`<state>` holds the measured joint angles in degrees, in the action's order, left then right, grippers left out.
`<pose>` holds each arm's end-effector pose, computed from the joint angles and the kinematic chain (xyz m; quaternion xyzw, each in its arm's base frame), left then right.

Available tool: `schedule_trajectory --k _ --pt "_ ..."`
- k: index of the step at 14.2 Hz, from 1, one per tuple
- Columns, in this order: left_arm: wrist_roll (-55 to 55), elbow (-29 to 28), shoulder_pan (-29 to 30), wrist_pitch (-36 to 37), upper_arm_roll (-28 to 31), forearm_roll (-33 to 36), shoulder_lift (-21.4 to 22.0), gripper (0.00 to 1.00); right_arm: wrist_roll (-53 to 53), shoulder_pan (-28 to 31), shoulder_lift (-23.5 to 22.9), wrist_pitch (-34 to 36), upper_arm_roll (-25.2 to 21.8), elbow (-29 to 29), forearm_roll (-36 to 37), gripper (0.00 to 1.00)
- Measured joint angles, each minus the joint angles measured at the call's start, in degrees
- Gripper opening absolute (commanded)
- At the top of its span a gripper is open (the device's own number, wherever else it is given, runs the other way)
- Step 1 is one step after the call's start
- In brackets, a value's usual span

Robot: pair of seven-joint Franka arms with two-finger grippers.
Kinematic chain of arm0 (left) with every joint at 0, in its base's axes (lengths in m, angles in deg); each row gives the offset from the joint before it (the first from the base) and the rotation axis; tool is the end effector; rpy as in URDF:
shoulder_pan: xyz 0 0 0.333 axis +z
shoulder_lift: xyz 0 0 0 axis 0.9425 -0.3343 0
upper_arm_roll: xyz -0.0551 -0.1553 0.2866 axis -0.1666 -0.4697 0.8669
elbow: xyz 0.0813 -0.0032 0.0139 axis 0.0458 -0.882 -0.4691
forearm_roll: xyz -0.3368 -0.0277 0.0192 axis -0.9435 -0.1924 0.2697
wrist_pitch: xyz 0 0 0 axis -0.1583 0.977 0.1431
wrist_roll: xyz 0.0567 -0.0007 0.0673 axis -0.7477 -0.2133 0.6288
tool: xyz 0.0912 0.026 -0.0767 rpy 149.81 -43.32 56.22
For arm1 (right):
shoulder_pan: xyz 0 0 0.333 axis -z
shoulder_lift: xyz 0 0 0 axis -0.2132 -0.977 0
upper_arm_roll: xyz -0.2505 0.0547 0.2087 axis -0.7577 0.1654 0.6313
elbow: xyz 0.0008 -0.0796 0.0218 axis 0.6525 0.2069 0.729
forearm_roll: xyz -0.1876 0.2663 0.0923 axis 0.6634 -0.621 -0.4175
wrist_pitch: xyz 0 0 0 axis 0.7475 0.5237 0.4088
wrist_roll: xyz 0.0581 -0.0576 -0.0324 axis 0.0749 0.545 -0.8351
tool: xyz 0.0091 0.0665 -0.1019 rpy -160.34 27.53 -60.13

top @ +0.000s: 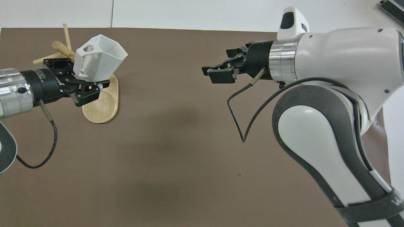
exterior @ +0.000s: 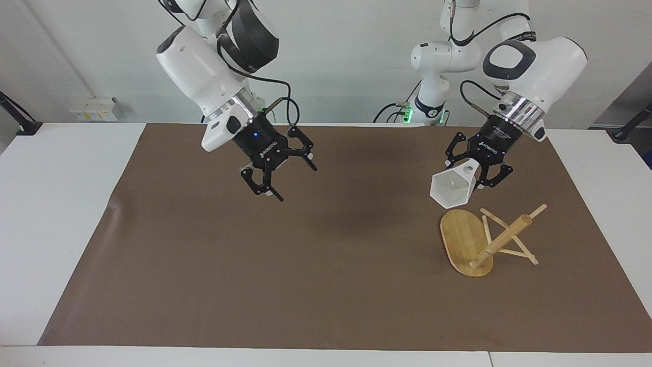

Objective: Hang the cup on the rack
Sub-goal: 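Hang the cup on the rack peg while the right gripper returns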

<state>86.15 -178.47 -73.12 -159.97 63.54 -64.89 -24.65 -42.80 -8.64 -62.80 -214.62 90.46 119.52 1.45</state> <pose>0.5104 -0.1007 0.5533 0.3058 0.8797 -0.2063 0.3001 0.5933 0.1727 0.5949 -0.9098 -0.2609 -0.2461 0.2091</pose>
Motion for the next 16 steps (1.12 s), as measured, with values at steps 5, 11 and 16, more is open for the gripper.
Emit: schedule_trajectory --k 5,11,16 --pt "4.87 -1.38 -0.94 -5.02 -0.53 0.00 -4.03 0.00 6.47 0.09 0.24 5.29 -5.35 -0.01 9.88 1.00" --pt "7.88 -1.47 -0.93 -9.72 -0.41 0.00 -6.57 0.00 8.39 0.26 1.43 15.51 -11.75 -0.08 19.30 1.00" --pt "8.99 -1.49 -0.79 -12.21 -0.16 0.00 -8.46 0.00 11.13 0.30 2.08 22.30 -14.24 -0.20 23.36 1.00"
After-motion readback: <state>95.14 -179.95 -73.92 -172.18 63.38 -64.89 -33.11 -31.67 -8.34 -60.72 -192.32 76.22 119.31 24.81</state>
